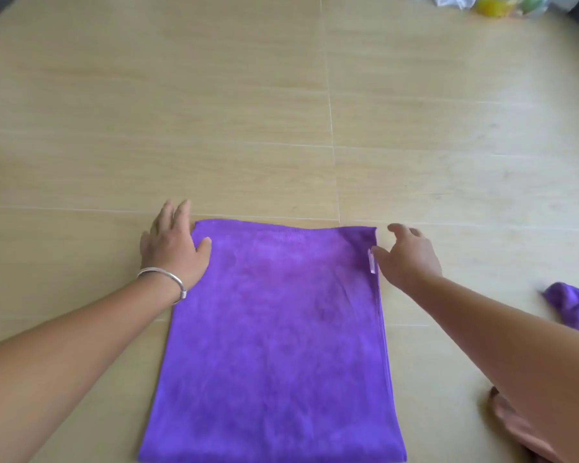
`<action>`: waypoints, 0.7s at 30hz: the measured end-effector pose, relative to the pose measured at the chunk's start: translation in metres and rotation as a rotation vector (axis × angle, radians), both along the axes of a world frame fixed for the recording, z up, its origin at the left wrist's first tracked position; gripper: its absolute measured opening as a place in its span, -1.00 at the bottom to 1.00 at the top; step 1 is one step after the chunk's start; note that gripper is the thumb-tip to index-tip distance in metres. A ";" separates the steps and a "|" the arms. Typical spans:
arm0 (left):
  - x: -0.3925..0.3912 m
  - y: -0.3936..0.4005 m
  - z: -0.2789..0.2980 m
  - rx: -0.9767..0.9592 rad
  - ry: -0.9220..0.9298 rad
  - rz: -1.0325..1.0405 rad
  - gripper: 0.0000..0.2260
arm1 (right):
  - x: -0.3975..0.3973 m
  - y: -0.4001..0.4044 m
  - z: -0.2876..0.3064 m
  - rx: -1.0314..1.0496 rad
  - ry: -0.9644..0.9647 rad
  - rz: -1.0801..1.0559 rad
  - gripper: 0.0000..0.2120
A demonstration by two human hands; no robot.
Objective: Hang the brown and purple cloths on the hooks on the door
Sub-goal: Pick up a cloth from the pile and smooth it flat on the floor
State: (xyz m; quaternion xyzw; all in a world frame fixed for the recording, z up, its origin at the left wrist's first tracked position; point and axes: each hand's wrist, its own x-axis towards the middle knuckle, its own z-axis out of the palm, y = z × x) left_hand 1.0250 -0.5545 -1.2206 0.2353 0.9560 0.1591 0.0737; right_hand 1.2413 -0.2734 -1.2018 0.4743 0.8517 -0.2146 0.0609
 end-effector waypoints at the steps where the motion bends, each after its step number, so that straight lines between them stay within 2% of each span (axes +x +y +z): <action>1: 0.019 -0.003 -0.007 -0.023 0.016 -0.040 -0.39 | 0.007 -0.010 -0.006 0.062 0.004 0.058 -0.49; 5: 0.109 -0.033 -0.022 -0.195 0.034 -0.376 -0.38 | 0.053 -0.076 -0.019 0.136 0.004 0.544 -0.40; 8: 0.134 -0.061 -0.036 -0.313 0.010 -0.466 -0.37 | 0.080 -0.105 -0.032 0.201 -0.058 0.790 -0.38; 12: 0.107 -0.072 -0.053 -0.367 0.052 -0.494 -0.37 | 0.077 -0.093 -0.049 0.187 -0.155 0.820 -0.32; 15: 0.074 -0.042 -0.060 -0.349 0.086 -0.475 -0.35 | 0.047 -0.070 -0.057 0.219 -0.209 0.798 -0.27; 18: 0.040 -0.009 -0.056 -0.393 0.098 -0.432 -0.34 | 0.010 -0.052 -0.057 0.266 -0.258 0.736 -0.31; 21: 0.028 -0.001 -0.052 -0.407 0.081 -0.423 -0.35 | 0.001 -0.056 -0.058 0.257 -0.162 0.691 -0.40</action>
